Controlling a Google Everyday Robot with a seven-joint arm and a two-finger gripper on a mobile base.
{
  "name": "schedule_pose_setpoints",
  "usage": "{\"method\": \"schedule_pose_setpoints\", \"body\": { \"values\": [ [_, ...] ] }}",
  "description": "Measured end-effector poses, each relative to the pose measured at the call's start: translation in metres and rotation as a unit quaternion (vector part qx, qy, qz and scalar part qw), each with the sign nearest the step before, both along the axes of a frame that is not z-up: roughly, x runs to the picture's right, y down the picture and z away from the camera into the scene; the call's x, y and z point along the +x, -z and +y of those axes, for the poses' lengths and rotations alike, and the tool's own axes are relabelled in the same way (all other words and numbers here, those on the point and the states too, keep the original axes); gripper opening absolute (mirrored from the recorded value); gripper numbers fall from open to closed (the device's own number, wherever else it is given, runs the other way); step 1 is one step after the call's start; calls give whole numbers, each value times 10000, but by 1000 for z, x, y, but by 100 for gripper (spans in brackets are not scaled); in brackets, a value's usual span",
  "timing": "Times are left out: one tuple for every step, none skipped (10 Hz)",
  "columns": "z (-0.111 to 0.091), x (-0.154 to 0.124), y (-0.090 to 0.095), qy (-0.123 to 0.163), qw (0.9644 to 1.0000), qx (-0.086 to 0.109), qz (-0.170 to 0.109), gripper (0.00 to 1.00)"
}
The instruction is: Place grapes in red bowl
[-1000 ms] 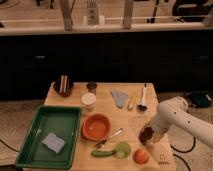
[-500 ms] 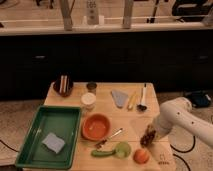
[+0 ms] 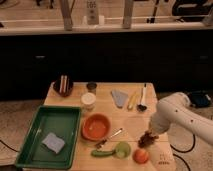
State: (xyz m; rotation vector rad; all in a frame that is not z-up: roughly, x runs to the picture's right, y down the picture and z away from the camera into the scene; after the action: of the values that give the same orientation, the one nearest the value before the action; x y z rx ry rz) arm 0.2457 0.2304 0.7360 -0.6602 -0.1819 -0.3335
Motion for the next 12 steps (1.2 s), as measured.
{"method": "schedule_pose_setpoints", "body": {
  "values": [
    [-4, -4, 5, 85, 10000, 33, -16, 1],
    [-7, -6, 10, 143, 9999, 52, -33, 1],
    [-11, -16, 17, 263, 9996, 67, -68, 1],
    [-14, -27, 20, 333, 9994, 90, -95, 1],
    [-17, -42, 24, 411, 9990, 114, -133, 1],
    [-23, -61, 30, 559, 9981, 164, -213, 1],
    [-27, -68, 36, 666, 9973, 187, -243, 1],
    [-30, -74, 42, 752, 9966, 191, -283, 1],
    [-30, -85, 44, 830, 9958, 180, -336, 1],
    [-30, -102, 45, 912, 9948, 188, -416, 1],
    [-31, -113, 47, 971, 9939, 190, -483, 1],
    [-31, -119, 48, 1044, 9930, 190, -516, 1]
  ]
}}
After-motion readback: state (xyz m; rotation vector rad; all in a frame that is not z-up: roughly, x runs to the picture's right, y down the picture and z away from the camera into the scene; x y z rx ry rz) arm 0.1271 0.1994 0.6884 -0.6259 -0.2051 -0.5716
